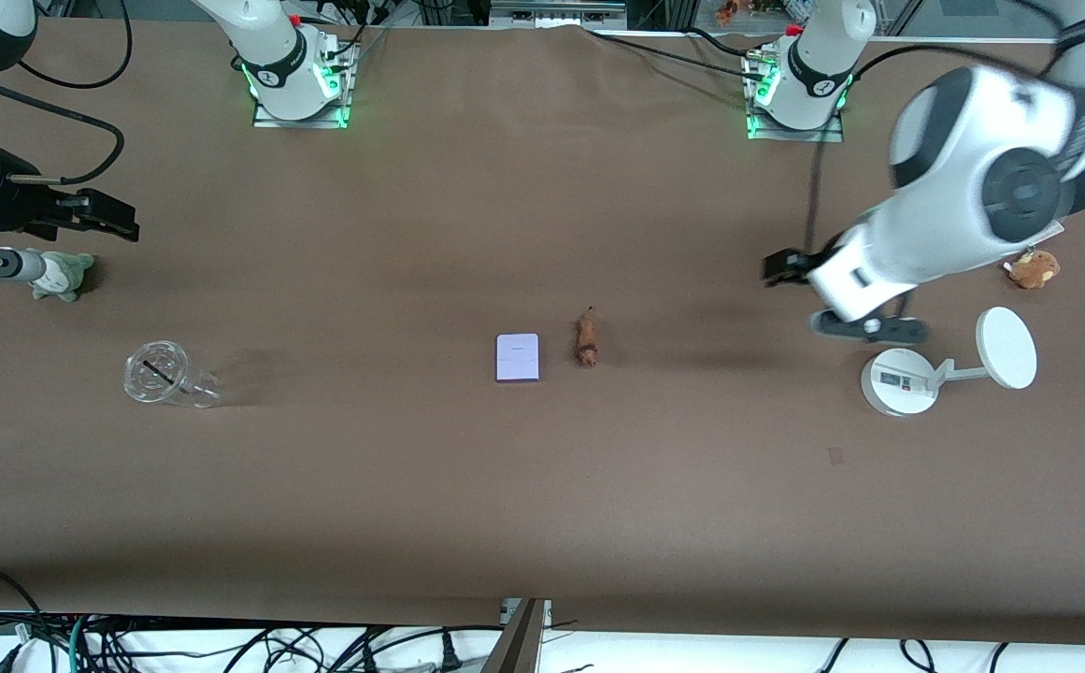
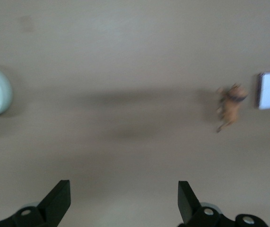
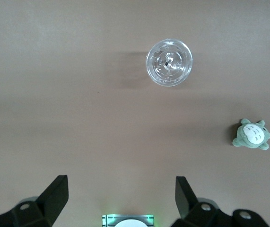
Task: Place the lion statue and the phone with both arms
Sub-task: 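Reach the left gripper to the brown lion statue and grasp it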
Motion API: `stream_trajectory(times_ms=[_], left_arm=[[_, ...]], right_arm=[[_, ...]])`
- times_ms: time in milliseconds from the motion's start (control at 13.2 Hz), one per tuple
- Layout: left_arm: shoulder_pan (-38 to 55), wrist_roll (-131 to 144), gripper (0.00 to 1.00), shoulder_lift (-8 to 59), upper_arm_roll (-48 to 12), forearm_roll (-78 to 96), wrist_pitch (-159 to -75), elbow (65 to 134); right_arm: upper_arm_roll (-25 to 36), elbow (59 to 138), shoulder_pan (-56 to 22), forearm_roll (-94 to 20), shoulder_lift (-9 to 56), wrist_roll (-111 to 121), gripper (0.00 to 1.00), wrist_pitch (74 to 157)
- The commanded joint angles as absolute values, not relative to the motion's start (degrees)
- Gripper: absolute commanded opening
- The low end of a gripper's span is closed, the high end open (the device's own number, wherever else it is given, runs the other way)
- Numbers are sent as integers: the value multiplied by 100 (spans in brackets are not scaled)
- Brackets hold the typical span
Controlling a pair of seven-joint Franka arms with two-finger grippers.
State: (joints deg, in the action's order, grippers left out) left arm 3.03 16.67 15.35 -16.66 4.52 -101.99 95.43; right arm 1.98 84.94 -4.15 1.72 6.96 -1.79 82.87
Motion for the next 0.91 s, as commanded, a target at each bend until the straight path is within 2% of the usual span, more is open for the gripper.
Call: stream_trajectory(times_ms=[0,226,528,830], left_arm=[[886,2598,100,2090,-1705,440,-11009,9474],[1466,3584,100,2854,-1696,-76,-12283,9483],[2082,4665,100,3690,-1679,-728,-13585,9483],[2320,4772,100,3998,-1661,-1160,-13789,9483]], right_arm=[[202,8376,-378,237,721,-246,100,8227],[211,8376,-369,246,712,-237,100,8218],[193,8376,-395,228,694,-447,100,8174],[158,8367,-422,220,694,-676,100,8183]])
